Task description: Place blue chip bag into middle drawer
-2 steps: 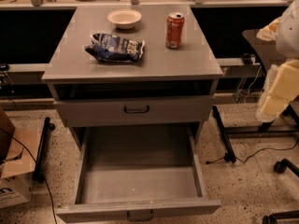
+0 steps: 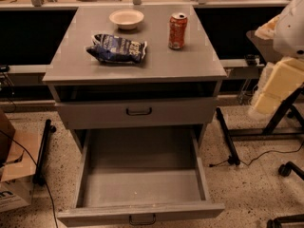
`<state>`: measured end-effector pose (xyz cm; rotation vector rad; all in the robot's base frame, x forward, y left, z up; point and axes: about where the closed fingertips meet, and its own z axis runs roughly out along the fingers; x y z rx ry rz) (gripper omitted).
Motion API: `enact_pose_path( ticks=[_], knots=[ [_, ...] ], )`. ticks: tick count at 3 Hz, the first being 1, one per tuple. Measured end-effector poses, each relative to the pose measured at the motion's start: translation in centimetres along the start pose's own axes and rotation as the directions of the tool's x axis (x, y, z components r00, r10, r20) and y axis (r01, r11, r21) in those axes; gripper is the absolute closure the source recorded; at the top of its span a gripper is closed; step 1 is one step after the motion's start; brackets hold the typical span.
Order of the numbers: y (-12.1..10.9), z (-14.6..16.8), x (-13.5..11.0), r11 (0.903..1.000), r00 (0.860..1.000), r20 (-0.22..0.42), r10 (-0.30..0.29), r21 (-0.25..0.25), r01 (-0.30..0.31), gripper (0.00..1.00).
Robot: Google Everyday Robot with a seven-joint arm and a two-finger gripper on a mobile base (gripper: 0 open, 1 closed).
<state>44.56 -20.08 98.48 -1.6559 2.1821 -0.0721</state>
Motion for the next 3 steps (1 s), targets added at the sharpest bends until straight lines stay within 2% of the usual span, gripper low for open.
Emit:
enact_pose_path(
  ticks=[1,2,3],
  knots=[
    [-0.9,2.2,-3.9,0.9998,0.990,0.141,0.017,-0.007,-0.016,0.00],
    [-2.7,4.4,-9.4,0.9998,0.959,0.283,0.018,-0.013,-0.015,0.00],
    [-4.9,6.0,-14.4,0.9998,0.924,0.382,0.012,-0.016,-0.006,0.00]
  ],
)
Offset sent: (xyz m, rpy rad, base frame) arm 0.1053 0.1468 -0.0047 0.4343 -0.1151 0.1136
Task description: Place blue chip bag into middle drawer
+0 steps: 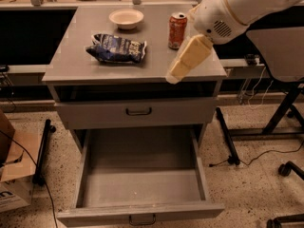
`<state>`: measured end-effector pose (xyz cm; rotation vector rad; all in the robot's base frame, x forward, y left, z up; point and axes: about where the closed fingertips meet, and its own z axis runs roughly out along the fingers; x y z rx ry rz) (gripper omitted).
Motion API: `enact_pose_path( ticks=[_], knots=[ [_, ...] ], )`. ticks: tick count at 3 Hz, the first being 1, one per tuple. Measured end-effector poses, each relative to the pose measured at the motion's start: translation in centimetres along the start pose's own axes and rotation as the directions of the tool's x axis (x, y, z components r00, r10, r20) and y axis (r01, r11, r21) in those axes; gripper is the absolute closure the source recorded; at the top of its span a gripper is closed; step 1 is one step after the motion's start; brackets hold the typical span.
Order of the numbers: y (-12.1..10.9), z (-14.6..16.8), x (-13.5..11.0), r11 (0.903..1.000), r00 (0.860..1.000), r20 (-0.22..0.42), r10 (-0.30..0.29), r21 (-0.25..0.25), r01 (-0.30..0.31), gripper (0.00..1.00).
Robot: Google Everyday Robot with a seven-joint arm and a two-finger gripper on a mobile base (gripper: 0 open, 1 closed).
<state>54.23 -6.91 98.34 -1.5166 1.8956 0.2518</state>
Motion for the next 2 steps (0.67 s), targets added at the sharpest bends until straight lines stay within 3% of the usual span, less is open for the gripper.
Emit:
enact_pose_path(
  ticks=[1,2],
  knots=[
    [-1.92,3.87,-3.79,0.9996,0.996,0.086,0.004,-0.030,-0.002,0.00],
    [-1.92,3.87,-3.79,0.9996,0.996,0.086,0.004,-0.030,-0.002,0.00]
  ],
)
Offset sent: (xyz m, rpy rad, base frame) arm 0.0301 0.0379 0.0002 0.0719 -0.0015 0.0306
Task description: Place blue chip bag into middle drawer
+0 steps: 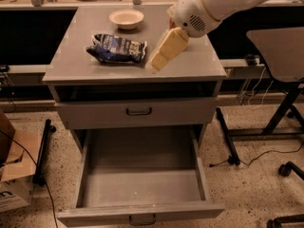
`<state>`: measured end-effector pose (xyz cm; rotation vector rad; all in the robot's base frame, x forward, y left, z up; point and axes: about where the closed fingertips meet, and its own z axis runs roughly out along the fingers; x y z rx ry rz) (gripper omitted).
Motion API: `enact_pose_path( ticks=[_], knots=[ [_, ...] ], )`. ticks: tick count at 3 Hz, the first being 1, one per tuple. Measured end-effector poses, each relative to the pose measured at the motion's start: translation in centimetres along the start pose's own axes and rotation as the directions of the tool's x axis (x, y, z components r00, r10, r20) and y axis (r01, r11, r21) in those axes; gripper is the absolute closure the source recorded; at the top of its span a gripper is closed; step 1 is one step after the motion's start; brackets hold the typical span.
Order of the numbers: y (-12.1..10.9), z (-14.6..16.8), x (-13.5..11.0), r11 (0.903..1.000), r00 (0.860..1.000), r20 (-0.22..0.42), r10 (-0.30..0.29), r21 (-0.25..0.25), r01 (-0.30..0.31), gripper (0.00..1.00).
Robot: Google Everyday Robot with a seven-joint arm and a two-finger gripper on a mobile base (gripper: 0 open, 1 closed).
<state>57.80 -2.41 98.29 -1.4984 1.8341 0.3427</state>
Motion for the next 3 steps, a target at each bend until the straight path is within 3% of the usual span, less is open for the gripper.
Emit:
enact_pose_path(
  ticks=[1,3],
  knots=[
    [0.2,3.7,0.1,0.9990,1.000,0.001,0.025,-0.037,-0.025,0.00],
    [-1.8,13.0,-0.2,0.9923,0.993,0.076,0.087,-0.095,-0.080,0.00]
  ],
)
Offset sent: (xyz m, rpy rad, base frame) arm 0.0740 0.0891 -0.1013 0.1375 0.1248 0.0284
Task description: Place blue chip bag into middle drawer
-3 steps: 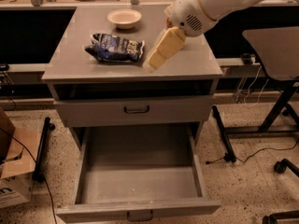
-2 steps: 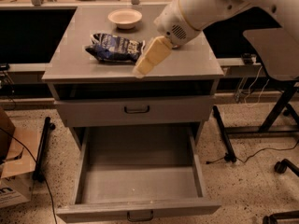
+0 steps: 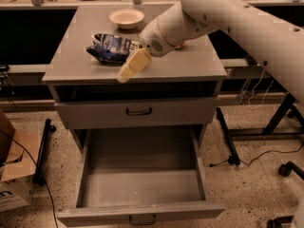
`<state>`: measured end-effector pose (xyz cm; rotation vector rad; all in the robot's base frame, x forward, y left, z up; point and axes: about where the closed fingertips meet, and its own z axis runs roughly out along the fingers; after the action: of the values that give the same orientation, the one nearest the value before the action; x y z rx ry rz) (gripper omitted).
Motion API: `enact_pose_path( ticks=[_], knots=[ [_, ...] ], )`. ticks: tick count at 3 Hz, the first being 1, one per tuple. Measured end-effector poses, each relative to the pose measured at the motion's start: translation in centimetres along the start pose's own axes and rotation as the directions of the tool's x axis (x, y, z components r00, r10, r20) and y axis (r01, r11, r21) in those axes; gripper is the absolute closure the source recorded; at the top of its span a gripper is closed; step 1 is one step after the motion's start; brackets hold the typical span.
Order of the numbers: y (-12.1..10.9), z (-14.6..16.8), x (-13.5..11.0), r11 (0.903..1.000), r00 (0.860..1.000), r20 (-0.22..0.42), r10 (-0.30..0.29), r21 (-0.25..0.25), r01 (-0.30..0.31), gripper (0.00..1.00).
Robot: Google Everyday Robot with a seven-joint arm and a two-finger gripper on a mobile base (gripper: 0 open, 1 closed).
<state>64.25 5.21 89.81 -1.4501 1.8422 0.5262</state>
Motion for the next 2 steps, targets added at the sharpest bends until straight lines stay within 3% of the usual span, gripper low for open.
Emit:
enact_pose_path(
  ticks=[2],
  knots=[
    [-5.4,7.9,-0.1,0.9997,0.998,0.068,0.013,-0.019,-0.012,0.00]
  ],
)
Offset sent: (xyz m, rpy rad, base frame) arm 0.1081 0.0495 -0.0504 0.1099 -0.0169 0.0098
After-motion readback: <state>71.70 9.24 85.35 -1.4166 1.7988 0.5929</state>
